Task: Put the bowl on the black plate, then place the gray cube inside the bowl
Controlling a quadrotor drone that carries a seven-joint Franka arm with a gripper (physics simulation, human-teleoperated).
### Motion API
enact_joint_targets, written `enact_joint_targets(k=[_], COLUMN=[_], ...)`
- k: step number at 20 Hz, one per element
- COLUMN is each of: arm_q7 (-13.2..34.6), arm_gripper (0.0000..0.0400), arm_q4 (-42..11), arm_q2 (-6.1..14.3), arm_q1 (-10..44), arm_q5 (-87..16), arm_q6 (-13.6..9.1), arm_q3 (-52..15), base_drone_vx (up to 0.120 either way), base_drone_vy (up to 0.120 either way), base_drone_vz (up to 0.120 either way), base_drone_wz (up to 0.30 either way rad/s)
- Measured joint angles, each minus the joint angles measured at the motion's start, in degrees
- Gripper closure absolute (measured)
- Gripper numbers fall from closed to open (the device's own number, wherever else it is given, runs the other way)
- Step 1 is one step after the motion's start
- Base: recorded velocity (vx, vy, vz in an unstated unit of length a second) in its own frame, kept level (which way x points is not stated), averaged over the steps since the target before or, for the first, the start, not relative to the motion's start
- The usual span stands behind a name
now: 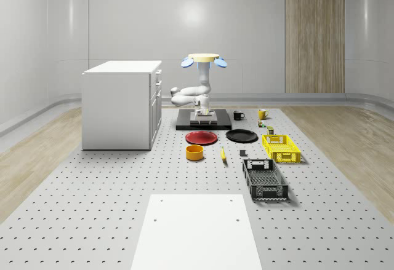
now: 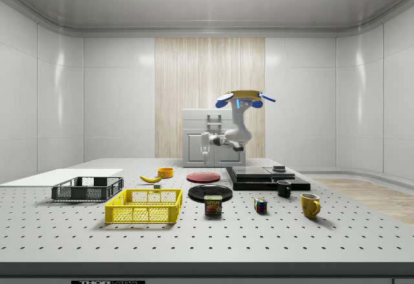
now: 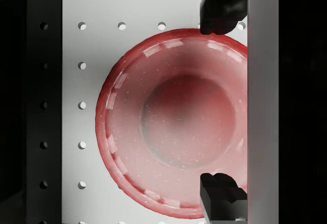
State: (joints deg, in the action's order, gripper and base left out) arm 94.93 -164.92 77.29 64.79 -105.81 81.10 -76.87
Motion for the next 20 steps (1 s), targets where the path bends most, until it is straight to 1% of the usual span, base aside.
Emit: enact_joint_targets(k=[17,18,20], arm_q7=[0.6,0.7,0.7], arm_gripper=[0.0000,0.0000,0.0000], arm_q4=[0.2,0.2,0.2], arm_q2=[2.9,3.1,3.4], arm_q1=[0.7,0.8,0.8], arm_q5=[1.3,1.4,1.5], arm_q6=[2.7,2.8,3.1], arm_q3=[-0.6,-0.6,-0.7], base_drone_vx=[0.120,0.120,0.120], base_drone_vy=[0.000,-0.040,-0.120], base_drone_vz=[0.000,0.000,0.000], base_drone_wz=[0.000,0.000,0.000])
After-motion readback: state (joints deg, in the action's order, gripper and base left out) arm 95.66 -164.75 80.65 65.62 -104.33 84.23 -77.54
